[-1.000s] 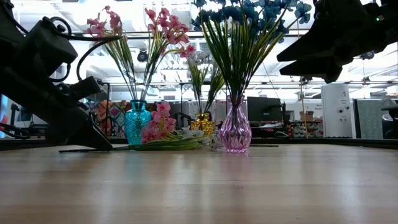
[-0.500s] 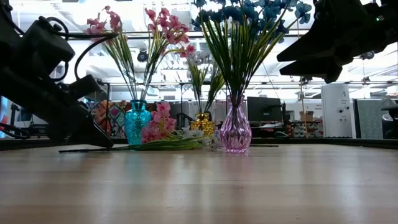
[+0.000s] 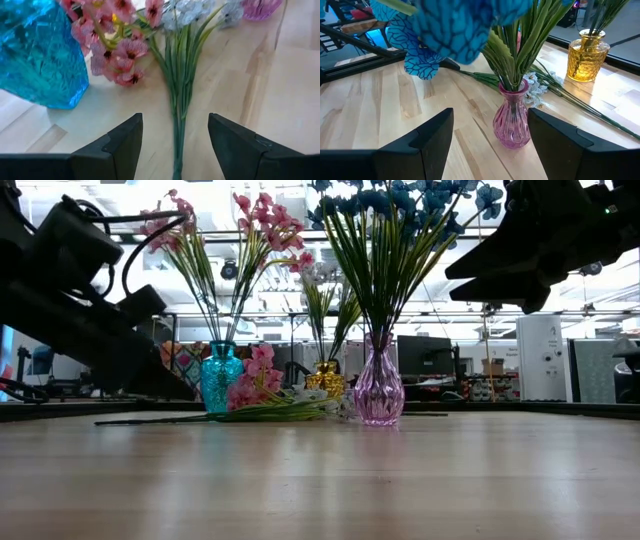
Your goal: Sort flowers into vase by color
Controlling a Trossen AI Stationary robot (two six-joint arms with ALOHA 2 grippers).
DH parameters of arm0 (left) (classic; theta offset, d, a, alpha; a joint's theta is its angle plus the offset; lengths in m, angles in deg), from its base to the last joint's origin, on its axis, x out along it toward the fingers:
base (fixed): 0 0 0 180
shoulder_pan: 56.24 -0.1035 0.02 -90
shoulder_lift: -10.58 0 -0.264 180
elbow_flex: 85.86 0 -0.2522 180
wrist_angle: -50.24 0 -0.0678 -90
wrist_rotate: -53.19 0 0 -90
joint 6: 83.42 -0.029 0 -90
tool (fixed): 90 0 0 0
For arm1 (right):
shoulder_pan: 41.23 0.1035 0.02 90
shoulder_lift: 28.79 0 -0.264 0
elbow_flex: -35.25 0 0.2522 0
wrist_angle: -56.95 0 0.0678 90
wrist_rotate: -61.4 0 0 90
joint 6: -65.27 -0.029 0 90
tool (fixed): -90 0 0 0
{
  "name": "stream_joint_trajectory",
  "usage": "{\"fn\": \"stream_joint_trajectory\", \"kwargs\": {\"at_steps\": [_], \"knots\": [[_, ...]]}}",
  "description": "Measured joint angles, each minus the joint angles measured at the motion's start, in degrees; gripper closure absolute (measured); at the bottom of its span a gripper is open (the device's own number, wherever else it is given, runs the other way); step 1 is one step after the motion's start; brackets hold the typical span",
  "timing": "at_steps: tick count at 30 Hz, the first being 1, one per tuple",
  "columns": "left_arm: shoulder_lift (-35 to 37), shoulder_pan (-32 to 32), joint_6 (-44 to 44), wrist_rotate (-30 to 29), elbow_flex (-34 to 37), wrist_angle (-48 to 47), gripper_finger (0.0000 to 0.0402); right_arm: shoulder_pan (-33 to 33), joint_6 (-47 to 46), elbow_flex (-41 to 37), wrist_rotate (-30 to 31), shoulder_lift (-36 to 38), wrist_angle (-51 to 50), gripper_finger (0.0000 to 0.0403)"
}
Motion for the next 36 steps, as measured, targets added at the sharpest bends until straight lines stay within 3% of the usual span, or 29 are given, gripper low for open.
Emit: {"fn": "stream_joint_trajectory", "kwargs": {"at_steps": [6,11,21,26,34,36], "knots": [[-1.7,-0.1,-2.5,0.9,-0.1,5.2,0.0194,0.0,0.0,0.0,0.0,0.0,0.0,0.0158],[-8.9,-0.8,-3.8,1.9,-0.2,12.5,0.0194,0.0,0.0,0.0,0.0,0.0,0.0,0.0155],[-19.2,-3.2,-2.3,2.3,-2.9,15.0,0.0207,0.0,0.0,0.0,0.0,0.0,-0.2,0.0158],[-19.0,-3.8,-1.9,3.5,-2.9,14.7,0.0256,0.0,0.0,0.0,0.0,0.0,-0.2,0.0154],[-19.0,-3.8,-2.1,4.1,-2.9,14.1,0.0385,0.0,0.0,0.0,-0.1,0.0,-0.2,0.0159],[-19.0,-3.8,-2.1,3.9,-2.9,14.0,0.0394,0.0,0.0,0.0,-0.1,0.0,-0.2,0.0160]]}}
